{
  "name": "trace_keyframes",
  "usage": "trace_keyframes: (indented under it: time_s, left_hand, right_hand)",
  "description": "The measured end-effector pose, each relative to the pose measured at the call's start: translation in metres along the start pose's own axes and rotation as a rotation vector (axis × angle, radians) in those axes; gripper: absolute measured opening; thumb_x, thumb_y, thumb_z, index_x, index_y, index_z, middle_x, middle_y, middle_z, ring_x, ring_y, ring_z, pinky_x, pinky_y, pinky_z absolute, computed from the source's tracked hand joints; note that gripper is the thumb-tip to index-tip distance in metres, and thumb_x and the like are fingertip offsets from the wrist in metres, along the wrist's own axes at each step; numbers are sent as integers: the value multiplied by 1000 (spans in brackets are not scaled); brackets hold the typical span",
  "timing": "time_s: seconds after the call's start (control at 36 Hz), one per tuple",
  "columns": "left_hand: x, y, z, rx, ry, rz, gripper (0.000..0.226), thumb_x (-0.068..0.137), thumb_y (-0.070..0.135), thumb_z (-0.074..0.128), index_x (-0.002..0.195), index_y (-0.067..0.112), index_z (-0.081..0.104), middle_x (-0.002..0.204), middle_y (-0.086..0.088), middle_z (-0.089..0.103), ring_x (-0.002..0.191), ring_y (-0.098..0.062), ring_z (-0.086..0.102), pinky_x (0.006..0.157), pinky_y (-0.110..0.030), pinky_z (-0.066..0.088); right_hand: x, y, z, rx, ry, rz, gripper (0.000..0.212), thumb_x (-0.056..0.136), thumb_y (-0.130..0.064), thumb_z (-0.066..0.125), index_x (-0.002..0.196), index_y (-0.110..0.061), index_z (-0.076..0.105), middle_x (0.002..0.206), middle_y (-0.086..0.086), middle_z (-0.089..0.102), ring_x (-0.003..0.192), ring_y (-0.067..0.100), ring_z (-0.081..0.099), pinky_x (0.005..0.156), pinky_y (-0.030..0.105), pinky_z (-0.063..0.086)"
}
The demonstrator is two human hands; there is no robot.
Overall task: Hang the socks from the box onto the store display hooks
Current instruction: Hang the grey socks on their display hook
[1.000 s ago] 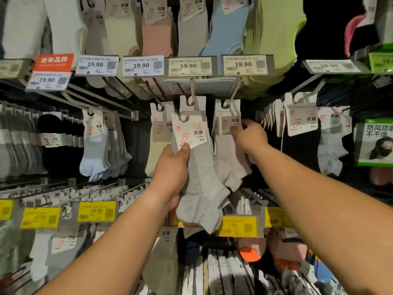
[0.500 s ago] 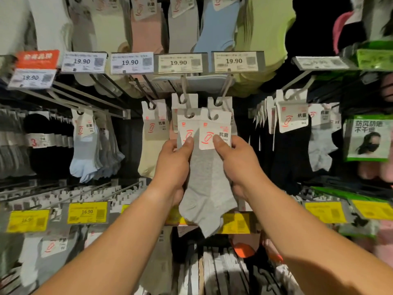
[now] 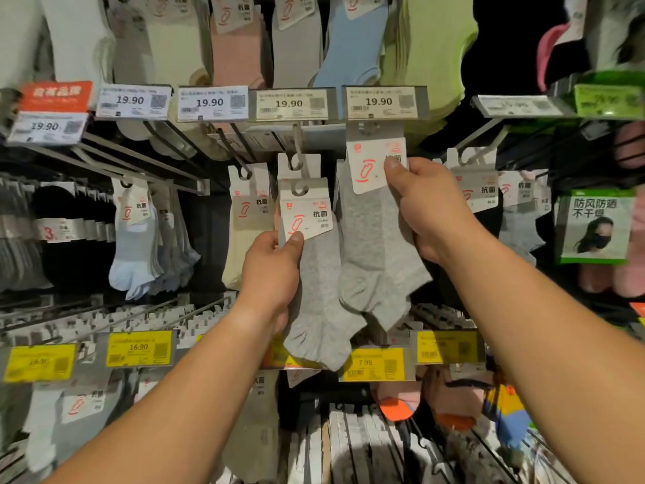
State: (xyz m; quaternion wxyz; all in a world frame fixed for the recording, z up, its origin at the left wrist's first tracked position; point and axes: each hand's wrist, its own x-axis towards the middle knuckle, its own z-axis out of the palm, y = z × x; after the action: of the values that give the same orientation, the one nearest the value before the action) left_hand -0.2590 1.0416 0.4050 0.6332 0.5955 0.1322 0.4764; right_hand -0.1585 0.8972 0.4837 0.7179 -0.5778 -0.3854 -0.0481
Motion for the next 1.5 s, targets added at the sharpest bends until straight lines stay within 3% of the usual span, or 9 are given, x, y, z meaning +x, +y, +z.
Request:
trace_keyframes:
  time_s: [0.19,0.33,0.44,0.56,0.75,0.92,1.14,1.31,1.5]
  left_hand:
    - [0,-1,-10,6,45,46,20,102,24,60,117,11,65,108,1,75,102,-16,71,85,-31,57]
    - [-1,1,-13,6,43,70,22,102,24,60,118,11,65,111,1,75,105,-17,71,95,-38,56]
    - [-3,3,-8,18,27,81,19,102,22,58,116,9,64,109,1,75,102,-14,71,84,-28,58]
    - [-2,5,-2,29,-34,64,17,103,21,57,116,12,63,108,5,73,97,-7,69,69,-18,53]
    - [-4,12,31,-34,-174,78,18,104,22,56,103,12,71,105,-7,77,101,-23,74,96,-47,57]
    - [-4,16,57,62,-203,318,17,103,25,56,92,17,65,92,5,77,90,-9,73,78,-27,57]
    - [7,28,74,-26,-157,322,22,101,31,59,86,16,62,96,-12,75,92,-25,72,89,-51,57]
    - [13,33,77,-13,-126,344,30,102,28,59,76,15,57,66,8,66,65,-6,63,66,-29,52]
    - [8,36,81,-34,-128,334,46,86,46,62,82,1,57,75,-13,62,71,-23,57,68,-41,46]
  right_hand:
    - [27,14,-1,-108,-12,136,25,103,-31,50,90,-13,63,52,-6,56,33,5,44,34,14,28]
    - [56,38,16,-230,21,238,27,97,-35,55,107,-10,63,99,6,70,85,23,65,79,39,57]
    - [70,53,24,-426,70,282,38,99,-37,53,121,-7,54,96,7,60,79,19,55,69,31,46]
    - [52,53,20,-642,231,98,53,96,-46,53,134,-9,47,131,12,53,113,29,54,88,37,49]
    - [-34,54,29,-259,4,17,44,98,-57,41,120,-22,59,112,-6,67,101,14,64,86,36,53]
    - [-36,44,13,-198,136,-188,16,103,-37,45,110,-24,53,101,-15,62,90,-6,58,65,3,42]
    - [-5,25,8,-200,92,-128,28,100,-43,47,112,-20,58,111,-3,67,101,17,64,92,45,53]
    - [6,19,9,-161,71,-83,46,82,-59,48,108,-23,62,109,-3,70,102,20,67,92,48,54]
    - [8,21,0,-67,48,-35,44,83,-53,51,109,-20,65,105,0,74,96,21,71,91,48,55]
